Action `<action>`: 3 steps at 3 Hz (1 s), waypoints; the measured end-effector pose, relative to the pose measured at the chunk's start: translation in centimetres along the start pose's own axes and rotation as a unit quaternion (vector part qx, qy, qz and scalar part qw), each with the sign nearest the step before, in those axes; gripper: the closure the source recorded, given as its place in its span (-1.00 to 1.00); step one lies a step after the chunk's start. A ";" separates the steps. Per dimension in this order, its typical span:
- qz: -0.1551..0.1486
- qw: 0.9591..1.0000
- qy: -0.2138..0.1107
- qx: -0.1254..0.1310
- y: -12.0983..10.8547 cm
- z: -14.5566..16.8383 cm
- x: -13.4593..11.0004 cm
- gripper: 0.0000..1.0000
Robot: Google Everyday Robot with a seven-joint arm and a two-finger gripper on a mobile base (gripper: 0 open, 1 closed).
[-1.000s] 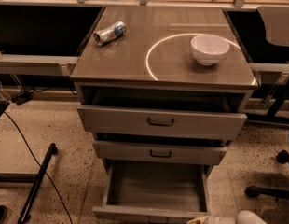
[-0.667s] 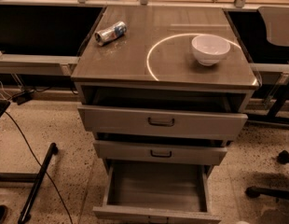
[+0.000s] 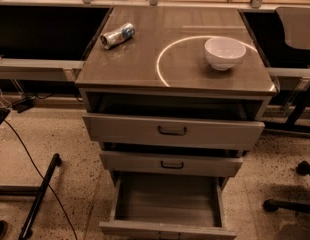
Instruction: Close bottom drawer
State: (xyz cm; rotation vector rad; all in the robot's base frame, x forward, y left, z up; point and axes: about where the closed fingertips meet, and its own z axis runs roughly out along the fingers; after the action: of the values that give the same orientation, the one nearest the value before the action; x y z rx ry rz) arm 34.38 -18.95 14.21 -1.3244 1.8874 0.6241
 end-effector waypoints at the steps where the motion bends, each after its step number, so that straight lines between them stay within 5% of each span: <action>1: 0.034 0.999 -0.028 0.023 -1.6 2.2 -0.4 1.00; 3: 0.042 0.993 -0.059 0.091 -6.4 3.8 -1.3 1.00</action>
Offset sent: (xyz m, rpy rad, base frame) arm 0.0880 0.0146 -0.0110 0.1234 -0.0947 -0.2315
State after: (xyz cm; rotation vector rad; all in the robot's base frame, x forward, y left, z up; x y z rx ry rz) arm 41.76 -17.67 13.01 -1.0736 1.8641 0.5455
